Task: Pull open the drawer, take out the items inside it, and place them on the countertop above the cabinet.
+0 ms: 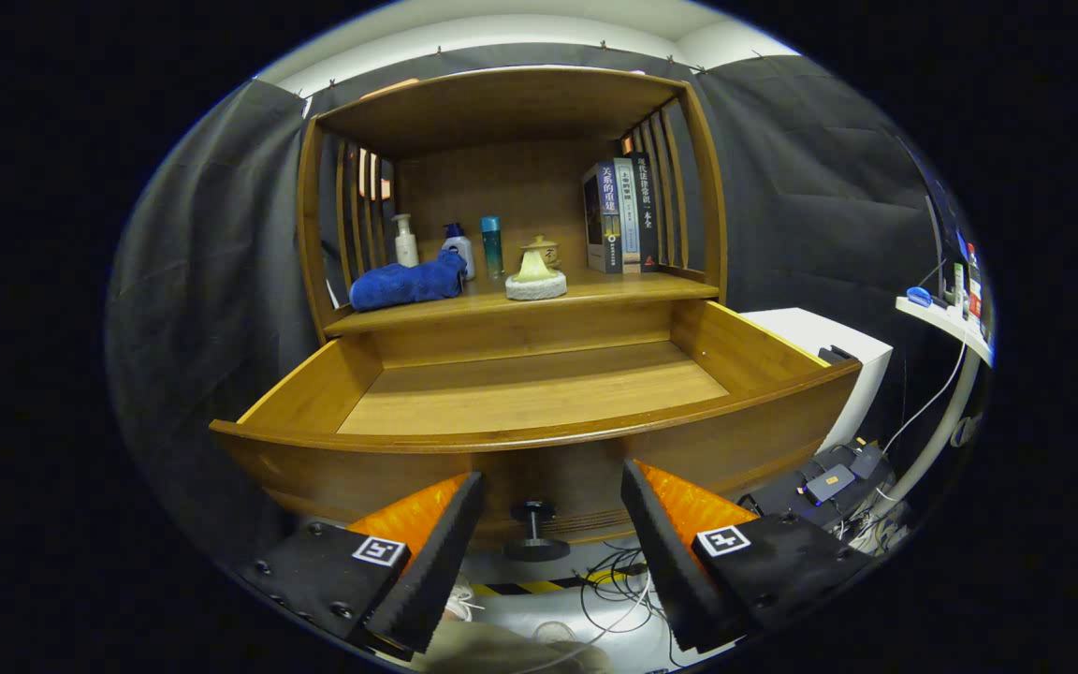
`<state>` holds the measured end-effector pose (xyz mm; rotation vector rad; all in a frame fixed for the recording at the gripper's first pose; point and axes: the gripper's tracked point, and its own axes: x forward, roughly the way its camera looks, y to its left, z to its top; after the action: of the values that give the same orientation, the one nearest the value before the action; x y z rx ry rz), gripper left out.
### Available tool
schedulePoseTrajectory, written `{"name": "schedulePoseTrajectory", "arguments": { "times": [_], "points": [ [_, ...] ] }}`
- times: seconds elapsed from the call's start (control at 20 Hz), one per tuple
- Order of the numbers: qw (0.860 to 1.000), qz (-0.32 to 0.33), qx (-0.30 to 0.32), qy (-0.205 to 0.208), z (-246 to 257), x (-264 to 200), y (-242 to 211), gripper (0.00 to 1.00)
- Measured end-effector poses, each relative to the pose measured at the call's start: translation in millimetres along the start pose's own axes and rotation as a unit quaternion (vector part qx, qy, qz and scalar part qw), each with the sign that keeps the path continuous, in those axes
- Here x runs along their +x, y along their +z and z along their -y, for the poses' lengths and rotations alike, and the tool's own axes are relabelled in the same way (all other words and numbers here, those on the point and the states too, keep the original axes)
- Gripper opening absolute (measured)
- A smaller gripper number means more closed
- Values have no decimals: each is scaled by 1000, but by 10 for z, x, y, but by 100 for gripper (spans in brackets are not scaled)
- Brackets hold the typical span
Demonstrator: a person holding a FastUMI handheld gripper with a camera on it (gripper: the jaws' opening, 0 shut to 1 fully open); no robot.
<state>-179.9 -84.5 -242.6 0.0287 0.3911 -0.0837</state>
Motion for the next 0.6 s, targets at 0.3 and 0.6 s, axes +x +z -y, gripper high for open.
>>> {"name": "schedulePoseTrajectory", "arguments": {
  "times": [0.3,0.6],
  "points": [
    [1000,7,7,6,-2,51,37,97],
    [1000,8,2,4,12,131,74,97]
  ]
}}
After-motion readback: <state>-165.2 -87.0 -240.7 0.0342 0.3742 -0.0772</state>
